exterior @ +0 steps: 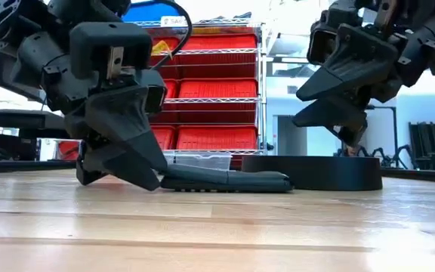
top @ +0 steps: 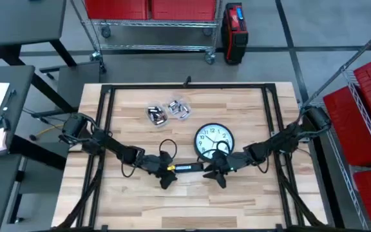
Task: Insert battery
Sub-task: Close the remote battery cover
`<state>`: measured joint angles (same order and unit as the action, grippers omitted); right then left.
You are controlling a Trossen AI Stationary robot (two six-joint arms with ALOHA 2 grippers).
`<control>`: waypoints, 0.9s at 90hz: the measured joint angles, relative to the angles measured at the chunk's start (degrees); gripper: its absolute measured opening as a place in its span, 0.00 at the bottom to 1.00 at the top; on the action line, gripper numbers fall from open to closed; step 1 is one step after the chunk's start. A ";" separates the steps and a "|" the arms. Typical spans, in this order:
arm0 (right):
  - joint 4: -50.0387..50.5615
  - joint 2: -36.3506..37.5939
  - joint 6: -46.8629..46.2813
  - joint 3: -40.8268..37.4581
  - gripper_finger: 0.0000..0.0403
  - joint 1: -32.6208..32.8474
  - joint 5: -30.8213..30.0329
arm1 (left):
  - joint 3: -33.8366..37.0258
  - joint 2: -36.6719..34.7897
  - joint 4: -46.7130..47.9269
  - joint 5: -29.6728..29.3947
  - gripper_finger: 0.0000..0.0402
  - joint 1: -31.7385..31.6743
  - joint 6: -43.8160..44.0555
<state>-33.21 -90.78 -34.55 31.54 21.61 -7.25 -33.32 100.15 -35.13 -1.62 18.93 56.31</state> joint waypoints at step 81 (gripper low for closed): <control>26.14 -14.29 25.65 18.30 0.26 -6.32 2.39 | 0.11 -16.69 21.47 -7.92 0.30 -1.28 -22.79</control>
<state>-7.07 -105.08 -8.91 49.84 15.29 -4.86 -33.21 83.45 -13.65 -9.54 17.65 33.53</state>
